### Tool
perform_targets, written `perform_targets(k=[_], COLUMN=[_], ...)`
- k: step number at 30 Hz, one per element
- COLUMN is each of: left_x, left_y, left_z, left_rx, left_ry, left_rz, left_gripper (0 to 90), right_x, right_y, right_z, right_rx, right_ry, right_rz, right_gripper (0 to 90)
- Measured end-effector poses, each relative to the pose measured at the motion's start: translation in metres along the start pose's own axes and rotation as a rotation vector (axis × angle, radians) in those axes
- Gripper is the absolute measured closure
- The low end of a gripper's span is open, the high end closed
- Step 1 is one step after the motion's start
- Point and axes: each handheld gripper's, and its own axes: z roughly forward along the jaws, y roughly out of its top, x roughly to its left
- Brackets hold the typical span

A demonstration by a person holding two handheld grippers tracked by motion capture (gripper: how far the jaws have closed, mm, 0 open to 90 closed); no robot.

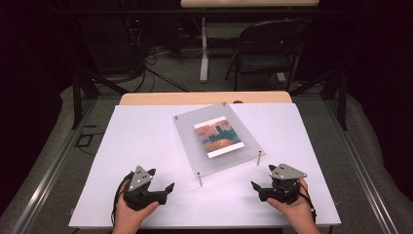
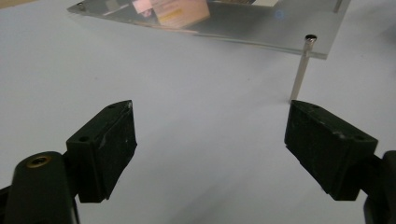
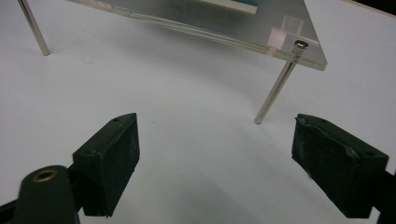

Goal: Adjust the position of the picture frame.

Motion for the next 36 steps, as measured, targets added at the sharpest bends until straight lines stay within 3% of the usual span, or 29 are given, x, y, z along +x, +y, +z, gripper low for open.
perform_targets(k=[11, 18, 24, 30, 36], left_x=[-0.016, -0.023, -0.027, -0.034, -0.039], left_y=[0.01, 0.012, 0.013, 0.014, 0.016], left_z=[0.024, 0.04, 0.047, 0.053, 0.06], left_rx=[0.02, 0.037, 0.033, 0.035, 0.056], left_ry=[-0.086, -0.145, -0.168, -0.193, -0.219], left_rz=[-0.008, -0.006, 0.01, 0.03, 0.026], left_gripper=[28.5, 35.6, 41.3, 44.1, 45.3], right_x=[-0.001, -0.003, -0.005, -0.007, -0.009], right_y=[0.003, 0.001, 0.002, 0.003, 0.002], right_z=[-0.002, -0.003, -0.003, -0.007, -0.005], right_rx=[-0.017, -0.034, -0.028, -0.037, -0.02], right_ry=[-0.011, 0.009, 0.01, 0.015, 0.026], right_rz=[-0.014, -0.005, 0.002, 0.009, 0.022], right_gripper=[23.0, 26.7, 30.2, 40.6, 41.6])
